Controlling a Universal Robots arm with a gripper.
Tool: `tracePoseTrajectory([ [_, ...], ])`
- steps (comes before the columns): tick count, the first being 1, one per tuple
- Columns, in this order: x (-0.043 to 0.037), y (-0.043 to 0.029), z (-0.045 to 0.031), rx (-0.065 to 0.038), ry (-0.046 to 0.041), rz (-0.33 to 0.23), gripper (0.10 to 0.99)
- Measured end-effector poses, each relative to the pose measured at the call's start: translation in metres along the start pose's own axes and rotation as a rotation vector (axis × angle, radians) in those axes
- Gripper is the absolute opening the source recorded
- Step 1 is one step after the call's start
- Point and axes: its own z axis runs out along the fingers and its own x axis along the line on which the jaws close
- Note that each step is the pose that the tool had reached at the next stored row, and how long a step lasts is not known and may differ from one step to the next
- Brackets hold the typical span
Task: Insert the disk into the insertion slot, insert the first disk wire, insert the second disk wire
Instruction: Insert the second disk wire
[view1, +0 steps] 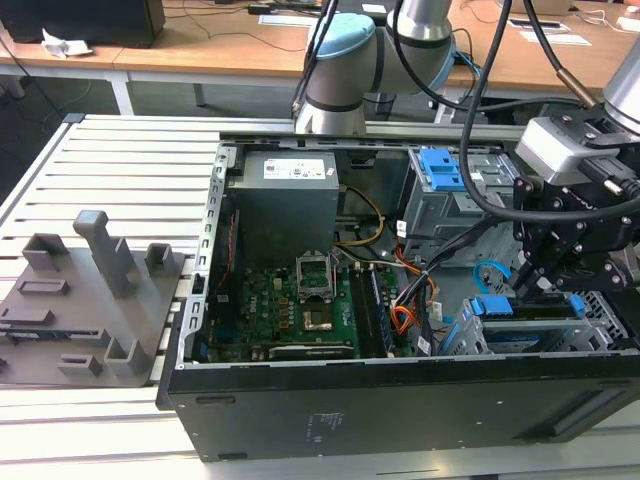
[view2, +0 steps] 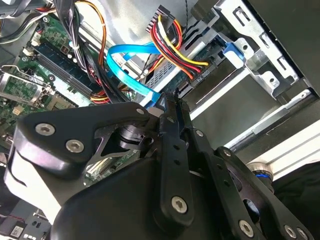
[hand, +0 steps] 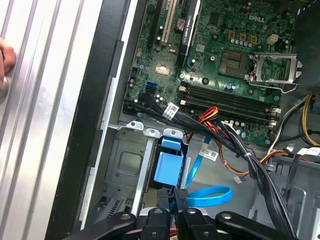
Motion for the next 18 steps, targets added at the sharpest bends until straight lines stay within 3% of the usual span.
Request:
tracePoseTrajectory([
  [2, 0.0, -0.0001, 0.0002, 0.0, -0.0006, 0.01, 0.161],
  [7, 0.0, -0.0001, 0.0011, -0.002, -0.006, 0.101, 0.161],
  [12, 0.0, -0.0002, 0.0023, -0.004, -0.0157, 0.258, 0.161],
  [15, 0.0, -0.0002, 0.0026, -0.005, -0.0181, 0.298, 0.161],
  [18, 0.0, -0.0002, 0.0025, -0.005, -0.0182, 0.299, 0.161],
])
